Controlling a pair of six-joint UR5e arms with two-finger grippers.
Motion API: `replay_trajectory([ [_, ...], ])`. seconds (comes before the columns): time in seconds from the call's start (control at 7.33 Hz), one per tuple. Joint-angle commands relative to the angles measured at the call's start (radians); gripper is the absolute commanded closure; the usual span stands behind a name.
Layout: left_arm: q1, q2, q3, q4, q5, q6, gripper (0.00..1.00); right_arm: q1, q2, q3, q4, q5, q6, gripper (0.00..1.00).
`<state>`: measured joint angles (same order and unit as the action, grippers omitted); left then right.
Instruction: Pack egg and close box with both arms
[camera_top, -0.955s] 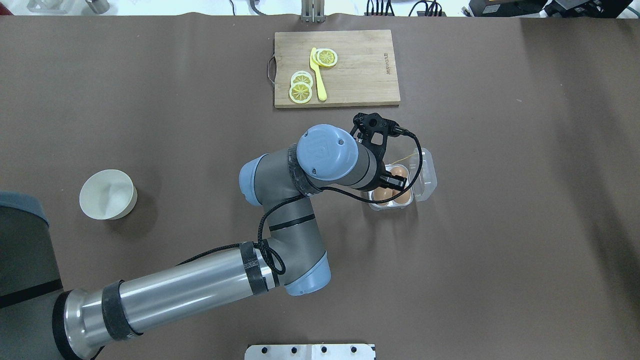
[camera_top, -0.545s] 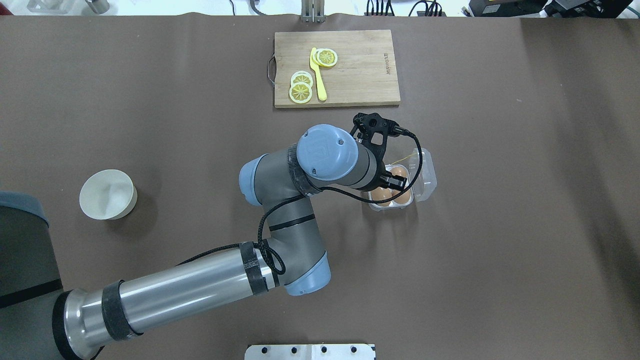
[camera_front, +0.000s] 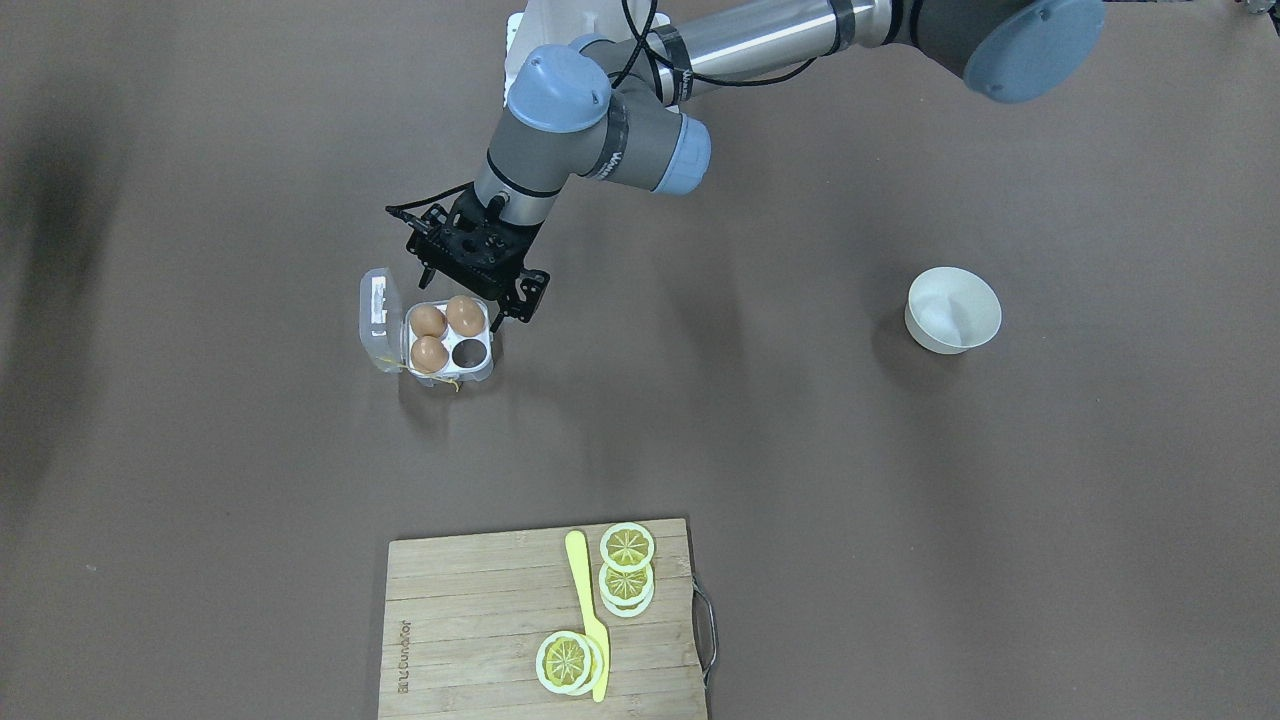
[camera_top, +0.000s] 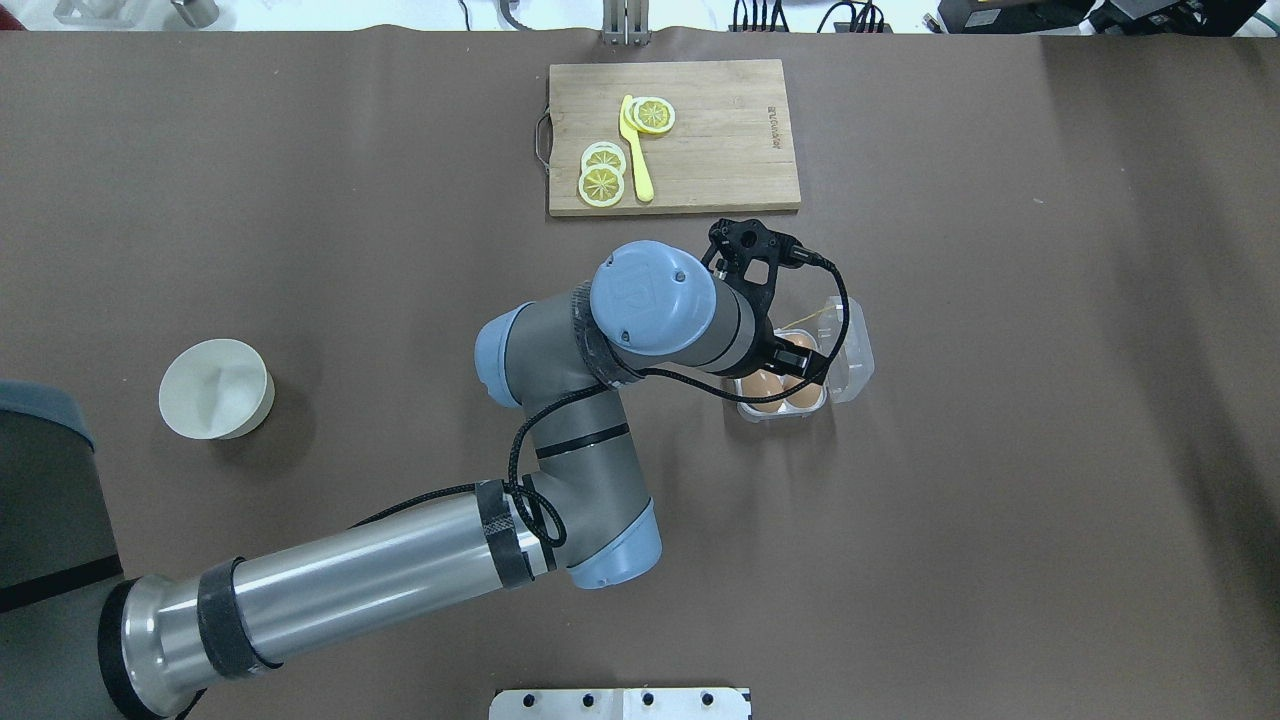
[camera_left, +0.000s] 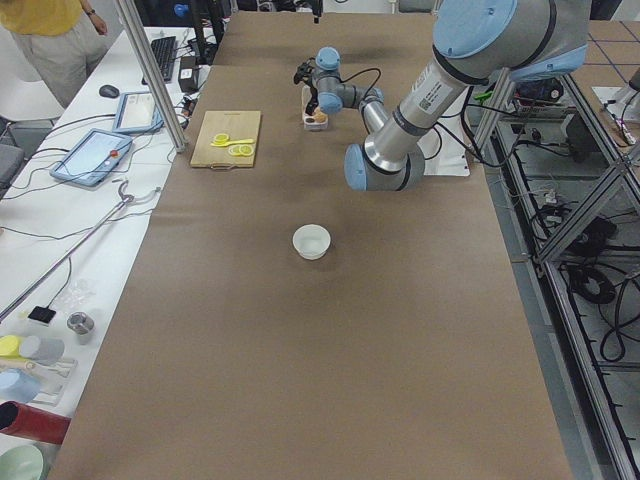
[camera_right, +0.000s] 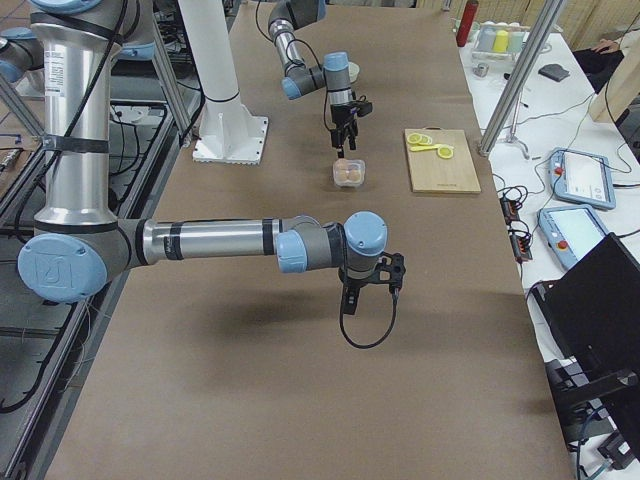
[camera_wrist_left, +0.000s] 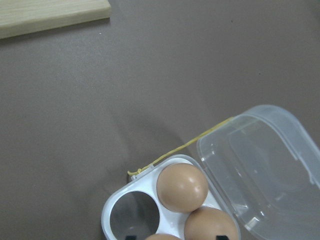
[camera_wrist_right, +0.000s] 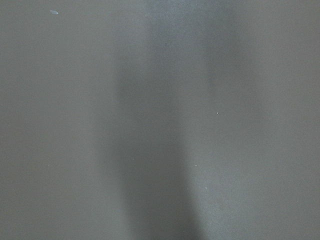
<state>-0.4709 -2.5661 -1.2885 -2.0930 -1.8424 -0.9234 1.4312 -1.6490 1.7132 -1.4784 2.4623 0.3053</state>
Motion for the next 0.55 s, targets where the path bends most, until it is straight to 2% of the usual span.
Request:
replay_trajectory([
  [0.0, -0.128, 0.141, -0.277, 0.292, -0.154, 0.161, 0.03, 0.000, 0.000, 0.000, 0.001, 0.003, 0.000, 0.00],
  [0.14, -0.203, 0.241, -0.413, 0.414, -0.203, 0.280, 0.03, 0.000, 0.000, -0.001, 0.000, -0.005, 0.000, 0.00],
  [0.41, -0.357, 0.412, -0.532, 0.470, -0.297, 0.469, 0.03, 0.000, 0.002, -0.009, 0.000, -0.008, -0.002, 0.00],
])
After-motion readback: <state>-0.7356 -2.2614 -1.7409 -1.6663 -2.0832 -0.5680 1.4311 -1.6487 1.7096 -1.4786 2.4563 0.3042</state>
